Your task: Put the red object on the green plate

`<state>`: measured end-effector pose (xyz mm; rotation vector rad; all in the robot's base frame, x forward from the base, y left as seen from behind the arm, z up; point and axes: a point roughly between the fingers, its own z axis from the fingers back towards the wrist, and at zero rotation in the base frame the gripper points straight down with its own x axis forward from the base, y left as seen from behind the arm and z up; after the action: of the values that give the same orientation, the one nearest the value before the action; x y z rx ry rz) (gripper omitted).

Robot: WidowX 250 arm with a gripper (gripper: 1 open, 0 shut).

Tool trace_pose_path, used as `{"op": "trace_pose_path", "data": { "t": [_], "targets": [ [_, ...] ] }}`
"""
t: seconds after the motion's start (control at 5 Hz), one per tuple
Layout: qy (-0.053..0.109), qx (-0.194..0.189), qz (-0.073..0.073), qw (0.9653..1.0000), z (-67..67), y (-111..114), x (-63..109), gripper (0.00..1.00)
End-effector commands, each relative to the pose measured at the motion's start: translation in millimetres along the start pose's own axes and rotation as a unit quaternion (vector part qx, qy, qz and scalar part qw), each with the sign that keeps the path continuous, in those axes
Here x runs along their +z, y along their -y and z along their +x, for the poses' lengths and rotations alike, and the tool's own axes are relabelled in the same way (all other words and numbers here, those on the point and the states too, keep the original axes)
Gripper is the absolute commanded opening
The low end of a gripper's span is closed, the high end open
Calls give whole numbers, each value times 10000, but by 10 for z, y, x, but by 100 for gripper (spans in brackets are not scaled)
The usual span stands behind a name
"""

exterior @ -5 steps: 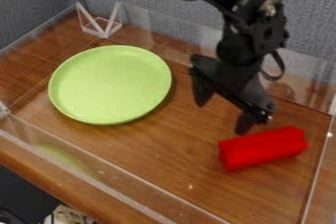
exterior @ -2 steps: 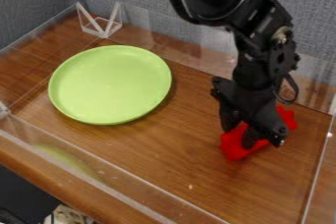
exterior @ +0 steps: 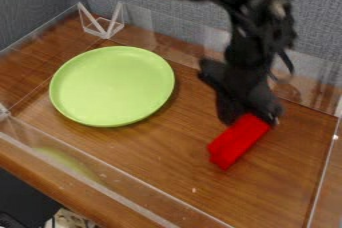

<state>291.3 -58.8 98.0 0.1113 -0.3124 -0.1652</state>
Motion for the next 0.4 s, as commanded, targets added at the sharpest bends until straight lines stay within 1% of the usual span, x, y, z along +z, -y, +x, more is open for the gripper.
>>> {"op": "trace_pose_path", "data": {
  "t": [0.0, 0.2],
  "targets": [
    [218, 699, 279, 9969, -57, -454, 271, 0],
    [125, 825, 159, 9964, -164, -165, 124, 100]
  ]
}}
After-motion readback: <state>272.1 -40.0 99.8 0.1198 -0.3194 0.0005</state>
